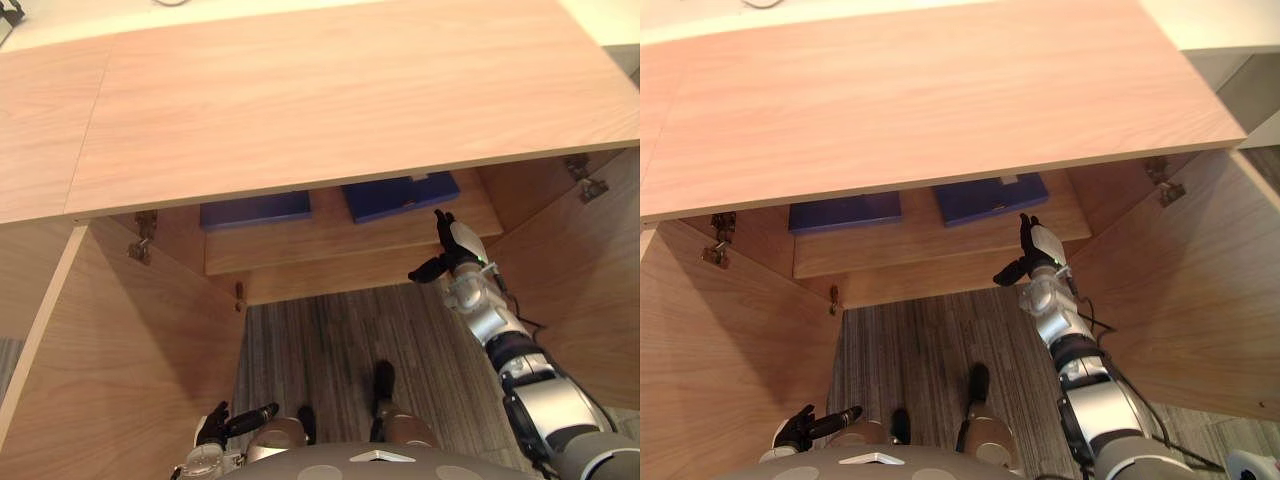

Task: Walk over to the cabinet, pick up the folder, carry it to the office cabinet, place the folder inside the office cabinet, then close the office cabinet door

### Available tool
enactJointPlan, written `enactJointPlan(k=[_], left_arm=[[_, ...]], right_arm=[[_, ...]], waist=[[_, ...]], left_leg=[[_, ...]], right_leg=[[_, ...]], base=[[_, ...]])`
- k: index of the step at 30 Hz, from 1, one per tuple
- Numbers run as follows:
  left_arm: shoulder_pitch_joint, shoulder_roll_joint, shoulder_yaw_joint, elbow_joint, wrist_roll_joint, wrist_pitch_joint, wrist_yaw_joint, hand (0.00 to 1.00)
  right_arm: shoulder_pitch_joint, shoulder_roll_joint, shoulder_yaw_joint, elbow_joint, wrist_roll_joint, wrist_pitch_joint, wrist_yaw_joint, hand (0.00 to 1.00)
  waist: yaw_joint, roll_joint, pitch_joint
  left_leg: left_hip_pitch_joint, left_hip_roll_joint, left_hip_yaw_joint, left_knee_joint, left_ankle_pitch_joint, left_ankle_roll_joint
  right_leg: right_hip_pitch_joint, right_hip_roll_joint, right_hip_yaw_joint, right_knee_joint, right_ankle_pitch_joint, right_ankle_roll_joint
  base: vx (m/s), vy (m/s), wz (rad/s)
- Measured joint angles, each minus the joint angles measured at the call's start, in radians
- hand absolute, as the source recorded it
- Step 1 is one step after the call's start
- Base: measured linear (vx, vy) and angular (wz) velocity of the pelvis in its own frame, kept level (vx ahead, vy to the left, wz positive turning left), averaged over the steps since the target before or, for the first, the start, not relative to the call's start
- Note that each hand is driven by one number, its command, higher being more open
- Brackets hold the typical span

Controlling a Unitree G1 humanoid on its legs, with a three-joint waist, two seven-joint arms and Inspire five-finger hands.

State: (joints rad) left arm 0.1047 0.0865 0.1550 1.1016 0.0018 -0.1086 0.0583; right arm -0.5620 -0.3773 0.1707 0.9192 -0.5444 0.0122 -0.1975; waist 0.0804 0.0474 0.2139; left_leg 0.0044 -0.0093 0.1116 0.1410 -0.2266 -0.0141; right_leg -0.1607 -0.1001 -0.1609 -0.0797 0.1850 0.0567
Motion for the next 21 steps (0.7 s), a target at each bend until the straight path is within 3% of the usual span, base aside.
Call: enactJointPlan(k=[4, 9, 11, 14, 17, 21], left_arm=[[-0.027, -0.014, -0.014, -0.032, -0.024, -0.022, -0.002, 1.0], [-0.044, -0.03, -0.028, -0.065, -0.078, -0.045, -0.004, 1.0], [-0.068, -0.032, -0.026, -0.07, -0.097, -0.046, -0.004, 1.0], [-0.081, -0.045, -0.013, -0.1, -0.117, -0.054, -0.003, 1.0], [-0.095, -0.058, 0.018, -0.105, -0.118, -0.06, -0.003, 1.0], [-0.1, -0.062, 0.04, -0.133, -0.124, -0.061, -0.001, 1.0]], right_arm=[[-0.184, -0.056, 0.0, 0.107, 0.003, 0.004, 0.0, 1.0], [-0.319, -0.103, -0.001, 0.138, 0.014, 0.02, 0.0, 1.0], [-0.366, -0.103, -0.002, 0.128, 0.042, 0.026, -0.001, 1.0], [-0.396, -0.097, -0.001, 0.059, 0.086, 0.04, -0.003, 1.0], [-0.422, -0.095, 0.029, 0.005, 0.09, 0.042, -0.006, 1.0], [-0.483, -0.095, 0.091, -0.031, 0.049, 0.045, -0.006, 1.0]], waist=[[0.012, 0.037, 0.08], [0.029, 0.073, 0.159], [0.034, 0.078, 0.193], [0.04, 0.083, 0.222], [0.041, 0.08, 0.226], [0.043, 0.066, 0.235]], left_leg=[[-0.089, -0.018, 0.0, 0.075, -0.011, 0.019], [-0.183, -0.014, 0.004, 0.195, -0.043, 0.034], [-0.228, -0.009, 0.009, 0.264, -0.056, 0.035], [-0.315, 0.007, 0.023, 0.409, -0.119, 0.038], [-0.394, 0.027, 0.025, 0.51, -0.169, 0.04], [-0.462, 0.043, 0.026, 0.563, -0.186, 0.038]], right_leg=[[-0.056, -0.017, 0.006, 0.001, 0.042, -0.011], [-0.133, -0.022, 0.028, 0.071, 0.043, -0.012], [-0.191, -0.024, 0.033, 0.157, 0.013, -0.025], [-0.305, -0.036, 0.033, 0.351, -0.087, -0.013], [-0.396, -0.038, 0.034, 0.474, -0.141, -0.011], [-0.469, -0.04, 0.03, 0.534, -0.162, -0.018]], base=[[-0.06, 0.069, 0.03], [-0.09, 0.054, -0.05], [-0.12, -0.002, -0.15], [-0.14, -0.011, -0.07], [-0.14, -0.012, -0.01], [-0.1, -0.056, -0.01]])
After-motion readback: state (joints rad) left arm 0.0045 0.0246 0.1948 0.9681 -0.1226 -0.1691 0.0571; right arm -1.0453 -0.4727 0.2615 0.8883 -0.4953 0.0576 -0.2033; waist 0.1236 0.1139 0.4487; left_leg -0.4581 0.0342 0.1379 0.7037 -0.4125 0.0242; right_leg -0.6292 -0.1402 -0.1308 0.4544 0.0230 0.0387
